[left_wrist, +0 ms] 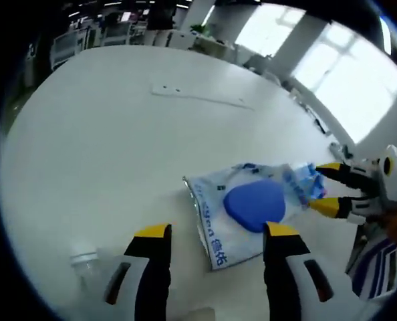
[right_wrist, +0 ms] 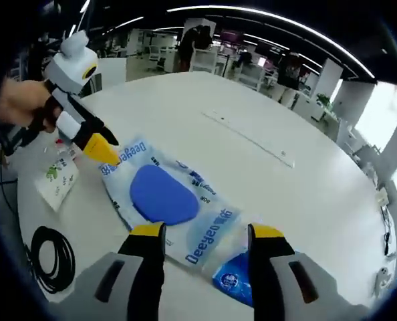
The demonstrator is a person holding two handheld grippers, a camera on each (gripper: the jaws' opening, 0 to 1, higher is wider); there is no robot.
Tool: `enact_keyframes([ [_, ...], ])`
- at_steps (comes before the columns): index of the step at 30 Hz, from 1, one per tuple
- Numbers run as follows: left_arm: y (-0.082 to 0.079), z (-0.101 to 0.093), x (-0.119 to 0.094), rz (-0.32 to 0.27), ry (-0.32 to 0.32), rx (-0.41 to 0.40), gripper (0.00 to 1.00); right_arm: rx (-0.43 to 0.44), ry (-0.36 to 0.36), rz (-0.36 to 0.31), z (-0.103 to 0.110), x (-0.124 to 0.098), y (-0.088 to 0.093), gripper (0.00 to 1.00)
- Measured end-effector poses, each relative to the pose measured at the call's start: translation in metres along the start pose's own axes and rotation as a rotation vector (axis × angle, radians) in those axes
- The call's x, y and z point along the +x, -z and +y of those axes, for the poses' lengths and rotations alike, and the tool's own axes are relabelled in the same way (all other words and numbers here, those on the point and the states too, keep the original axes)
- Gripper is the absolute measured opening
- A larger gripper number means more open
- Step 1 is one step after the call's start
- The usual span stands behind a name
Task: Arrange the tabletop items into an orderly group along one side of the table until the central work area is clear of visible clutter.
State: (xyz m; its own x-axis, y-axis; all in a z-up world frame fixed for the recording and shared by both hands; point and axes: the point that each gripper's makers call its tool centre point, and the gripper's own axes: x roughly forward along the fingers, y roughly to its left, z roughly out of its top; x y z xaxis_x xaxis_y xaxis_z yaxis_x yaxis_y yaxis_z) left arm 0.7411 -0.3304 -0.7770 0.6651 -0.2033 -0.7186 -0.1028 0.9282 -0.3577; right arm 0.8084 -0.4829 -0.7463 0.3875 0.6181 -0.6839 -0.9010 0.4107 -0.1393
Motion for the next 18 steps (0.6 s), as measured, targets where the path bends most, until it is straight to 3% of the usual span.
enact_keyframes([
  [4, -0.006, -0.001, -0.007, -0.018, -0.025, 0.075, 0.85, 0.09, -0.01, -0.053, 0.003, -0.005, -0.009, 0.77],
  [6, -0.007, -0.001, -0.012, -0.016, -0.048, 0.093, 0.92, 0.11, -0.009, -0.061, 0.002, -0.008, -0.01, 0.89],
  [7, -0.008, 0.001, -0.016, -0.015, -0.069, 0.112, 0.96, 0.118, -0.004, -0.067, 0.0, -0.011, -0.011, 0.9],
  [10, -0.008, 0.002, -0.025, -0.004, -0.088, 0.137, 0.97, 0.126, -0.003, -0.076, -0.001, -0.018, -0.015, 0.89],
  [18, -0.009, 0.004, -0.048, -0.009, -0.089, 0.107, 0.97, 0.124, -0.005, -0.055, 0.003, -0.022, -0.017, 0.85],
])
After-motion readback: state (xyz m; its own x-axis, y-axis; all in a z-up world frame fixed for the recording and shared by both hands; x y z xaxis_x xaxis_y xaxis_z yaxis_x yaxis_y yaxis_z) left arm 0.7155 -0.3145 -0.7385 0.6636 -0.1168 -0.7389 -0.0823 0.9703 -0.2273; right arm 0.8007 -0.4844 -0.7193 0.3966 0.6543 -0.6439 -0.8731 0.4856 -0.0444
